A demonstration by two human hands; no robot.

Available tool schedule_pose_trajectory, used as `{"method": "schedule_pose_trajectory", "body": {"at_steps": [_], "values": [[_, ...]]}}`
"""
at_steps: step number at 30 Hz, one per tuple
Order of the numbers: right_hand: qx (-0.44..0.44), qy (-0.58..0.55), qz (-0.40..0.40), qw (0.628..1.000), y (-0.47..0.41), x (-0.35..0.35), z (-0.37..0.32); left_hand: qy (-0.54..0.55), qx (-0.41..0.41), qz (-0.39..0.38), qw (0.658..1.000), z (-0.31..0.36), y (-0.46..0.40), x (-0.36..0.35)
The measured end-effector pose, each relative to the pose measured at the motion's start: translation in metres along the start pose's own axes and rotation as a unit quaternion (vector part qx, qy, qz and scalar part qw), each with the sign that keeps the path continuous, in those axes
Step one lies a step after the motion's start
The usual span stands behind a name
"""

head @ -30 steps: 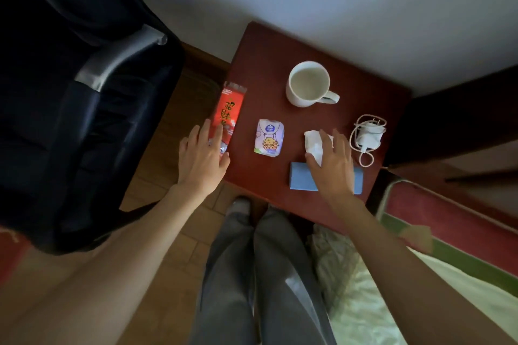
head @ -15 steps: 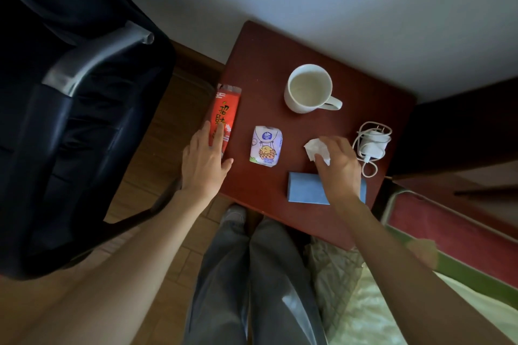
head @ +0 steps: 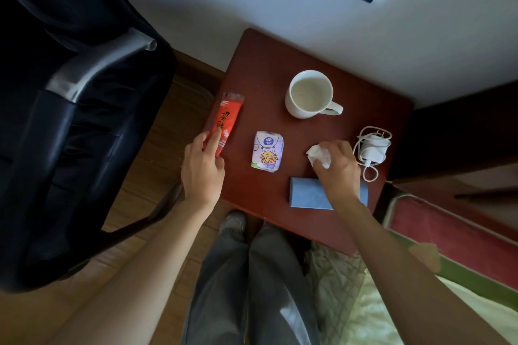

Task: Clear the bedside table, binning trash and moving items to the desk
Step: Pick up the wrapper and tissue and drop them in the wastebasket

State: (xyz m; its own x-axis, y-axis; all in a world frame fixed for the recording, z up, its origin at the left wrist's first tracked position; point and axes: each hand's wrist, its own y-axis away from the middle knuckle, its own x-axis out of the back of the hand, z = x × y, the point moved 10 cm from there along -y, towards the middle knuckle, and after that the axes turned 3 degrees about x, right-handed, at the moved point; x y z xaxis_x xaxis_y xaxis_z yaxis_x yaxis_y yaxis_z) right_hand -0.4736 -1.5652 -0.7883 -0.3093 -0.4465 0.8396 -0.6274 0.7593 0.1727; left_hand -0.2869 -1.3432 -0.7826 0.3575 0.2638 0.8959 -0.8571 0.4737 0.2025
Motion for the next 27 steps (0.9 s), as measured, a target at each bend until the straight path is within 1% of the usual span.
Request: {"method": "schedule_pose_trajectory", "body": {"at_steps": [3,7,13,15,18,20,24,27], "values": [[-0.025,-0.026,-0.005,0.999,0.003,0.005,-0.002,0.038,-0.007,0.017,0.999,-0.001,0.006,0.013],[-0.028,-0.068,0.031,0.997,0.017,0.034,-0.027,0.073,-0.008,0.02,0.997,-0.001,0.016,0.04],[0.025,-0.114,0.106,0.987,0.058,0.12,-0.109,0.112,-0.022,0.021,0.993,0.019,0.042,0.122],[0.038,-0.141,0.113,0.983,0.073,0.152,-0.141,0.119,-0.033,0.029,0.992,0.031,0.054,0.156],[0.054,-0.195,0.102,0.974,0.094,0.194,-0.183,0.131,-0.036,0.047,0.99,0.045,0.075,0.212],[0.074,-0.211,0.084,0.971,0.108,0.214,-0.209,0.141,-0.035,0.064,0.987,0.053,0.092,0.247],[0.144,-0.218,0.038,0.965,0.134,0.245,-0.257,0.147,-0.04,0.104,0.983,0.064,0.131,0.311],[0.188,-0.232,-0.006,0.954,0.148,0.261,-0.279,0.139,-0.028,0.141,0.98,0.069,0.164,0.345]]}}
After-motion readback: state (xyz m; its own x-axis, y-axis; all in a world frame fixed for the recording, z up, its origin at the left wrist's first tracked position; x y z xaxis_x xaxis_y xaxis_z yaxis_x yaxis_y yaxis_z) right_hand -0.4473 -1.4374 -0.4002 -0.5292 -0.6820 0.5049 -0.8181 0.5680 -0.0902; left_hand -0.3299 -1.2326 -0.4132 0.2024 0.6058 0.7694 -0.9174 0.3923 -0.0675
